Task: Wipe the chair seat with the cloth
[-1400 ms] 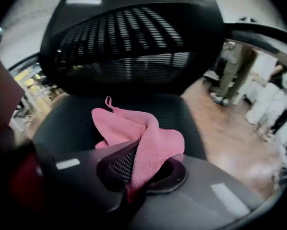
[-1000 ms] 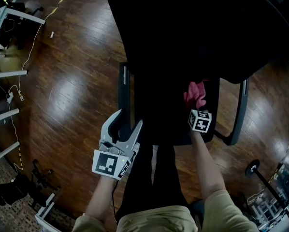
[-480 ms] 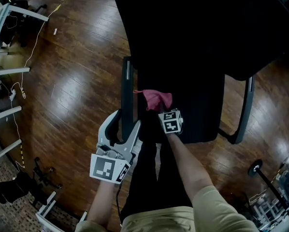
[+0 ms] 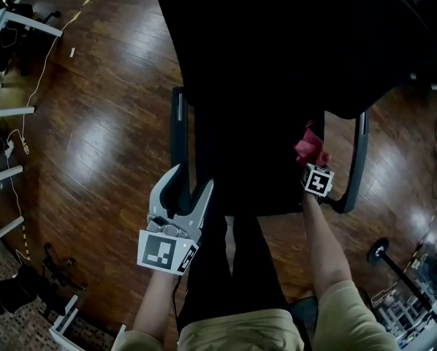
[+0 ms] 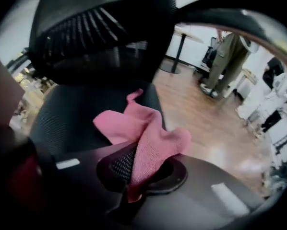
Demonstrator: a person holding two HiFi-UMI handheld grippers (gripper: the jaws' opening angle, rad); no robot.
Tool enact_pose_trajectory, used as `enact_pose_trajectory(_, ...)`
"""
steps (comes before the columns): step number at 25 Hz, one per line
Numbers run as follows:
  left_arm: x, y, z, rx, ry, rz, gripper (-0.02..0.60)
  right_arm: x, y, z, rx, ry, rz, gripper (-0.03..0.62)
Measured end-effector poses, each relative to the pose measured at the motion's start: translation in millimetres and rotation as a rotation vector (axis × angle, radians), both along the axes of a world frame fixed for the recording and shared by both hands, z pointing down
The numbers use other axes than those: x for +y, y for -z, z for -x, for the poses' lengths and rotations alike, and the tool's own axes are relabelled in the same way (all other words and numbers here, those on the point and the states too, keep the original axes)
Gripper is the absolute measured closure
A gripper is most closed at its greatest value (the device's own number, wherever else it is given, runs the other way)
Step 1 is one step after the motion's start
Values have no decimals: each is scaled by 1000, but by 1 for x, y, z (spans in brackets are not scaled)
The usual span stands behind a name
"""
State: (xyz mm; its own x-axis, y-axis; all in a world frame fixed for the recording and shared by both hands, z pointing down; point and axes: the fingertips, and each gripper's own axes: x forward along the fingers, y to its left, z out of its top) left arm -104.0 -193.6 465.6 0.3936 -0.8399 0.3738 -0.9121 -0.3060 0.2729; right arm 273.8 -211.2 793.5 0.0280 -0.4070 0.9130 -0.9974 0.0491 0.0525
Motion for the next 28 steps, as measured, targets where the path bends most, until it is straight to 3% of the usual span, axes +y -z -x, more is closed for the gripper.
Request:
enact_pose_trajectory(3, 1, 3, 11, -6, 25, 0, 359, 4, 21, 153, -272, 285, -109, 579)
enact_pose_trajectory(5, 0, 9, 21, -9, 56, -8, 360, 30, 38, 273, -447, 496, -128, 579)
enact_pose_trajectory(7, -2, 16, 29, -14, 85, -16, 360, 60, 47, 367, -579, 633, -109, 579)
enact_pose_trajectory(9, -1, 23, 35, -23, 102, -24, 360, 84, 41, 424, -631, 699, -38, 579)
enact_pose_trajectory(11, 1, 25, 41, -41, 105, -27, 360, 97, 17, 435, -568, 714, 70, 579)
enact_pose_trajectory(14, 8, 24, 48, -52, 114, -18, 360, 91, -14, 376, -443, 630, 118, 579)
enact_pose_trajectory(17, 12, 21, 46, -44, 119, -18, 360, 77, -20, 281, -367, 573, 52, 579)
enact_pose_trajectory(19, 13, 14, 37, -45, 104, -19, 360, 64, -21, 201, -237, 506, 10, 579)
enact_pose_trajectory(22, 24, 0, 15, -43, 56, -2, 360, 54, -17, 49, 11, 174, 16, 579)
enact_pose_trajectory(24, 33, -7, 6, -41, 39, 12, 360, 59, -13, -30, 83, -66, 54, 579)
enact_pose_trajectory(26, 38, -12, 2, -31, 40, 23, 360, 62, -16, -52, 47, -148, 91, 579)
enact_pose_trajectory(28, 40, -19, -1, -23, 39, 32, 360, 58, -18, -35, 14, -90, 96, 579)
